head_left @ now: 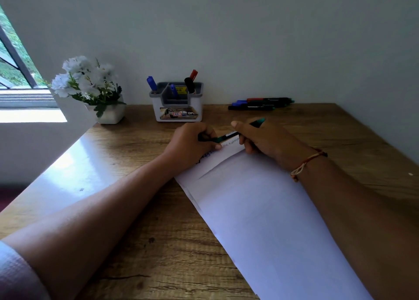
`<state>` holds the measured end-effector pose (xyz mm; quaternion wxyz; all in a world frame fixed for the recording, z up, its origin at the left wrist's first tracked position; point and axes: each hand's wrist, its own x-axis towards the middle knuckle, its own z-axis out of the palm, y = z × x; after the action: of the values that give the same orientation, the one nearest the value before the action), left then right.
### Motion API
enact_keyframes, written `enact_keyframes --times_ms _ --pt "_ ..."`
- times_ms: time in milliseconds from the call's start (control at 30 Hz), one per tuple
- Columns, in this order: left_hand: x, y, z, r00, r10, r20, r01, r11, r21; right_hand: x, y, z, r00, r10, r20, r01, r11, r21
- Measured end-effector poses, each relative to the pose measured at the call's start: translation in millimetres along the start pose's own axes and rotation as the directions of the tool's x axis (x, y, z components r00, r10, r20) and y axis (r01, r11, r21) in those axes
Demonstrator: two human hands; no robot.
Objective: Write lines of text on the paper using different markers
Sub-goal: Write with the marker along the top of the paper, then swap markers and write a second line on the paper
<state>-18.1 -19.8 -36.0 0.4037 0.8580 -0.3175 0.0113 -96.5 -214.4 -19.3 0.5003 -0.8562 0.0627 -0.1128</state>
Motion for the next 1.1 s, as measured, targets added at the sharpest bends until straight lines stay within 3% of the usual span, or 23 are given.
enact_keyframes --times_ms 200,333,433,533,700,833,967,1100 --pt "-1.0 1.9 -1.1 1.0 -0.009 0.011 0.01 1.0 -0.023 0.3 4.0 -2.0 0.998 -0.048 0.026 0.048 0.999 0.017" --pt "0.4 3.2 -2.0 1.0 -0.01 0.007 0.01 0.998 -0.057 4.0 2.2 0.8 0.999 0.022 0.042 -0.023 0.999 0.037" --pt "0.7 2.2 -5.6 0.998 0.033 -0.049 -0.036 0.998 -0.048 6.9 2.4 1.3 0.999 -0.004 0.047 0.004 1.0 -0.014" --pt "2.8 -0.1 -15.2 0.976 0.058 -0.209 -0.068 0.997 -0.042 7.1 8.9 2.4 0.995 -0.066 0.07 0.072 0.994 -0.082" --pt "11.1 -8.1 -42.1 0.784 0.056 -0.618 -0.152 0.983 -0.105 13.0 16.8 6.4 0.982 -0.167 0.093 0.185 0.953 -0.239" --pt "20.0 -21.6 -67.0 0.616 0.029 -0.787 -0.164 0.982 -0.092 13.9 17.2 6.7 0.979 -0.18 0.091 0.198 0.943 -0.267" --pt "25.9 -33.7 -76.8 0.562 0.016 -0.827 -0.115 0.992 -0.058 12.7 16.1 6.5 0.982 -0.166 0.096 0.186 0.944 -0.271" --pt "26.5 -34.4 -74.1 0.577 0.011 -0.816 -0.09 0.995 -0.05 12.5 14.5 6.9 0.985 -0.14 0.103 0.166 0.933 -0.319"
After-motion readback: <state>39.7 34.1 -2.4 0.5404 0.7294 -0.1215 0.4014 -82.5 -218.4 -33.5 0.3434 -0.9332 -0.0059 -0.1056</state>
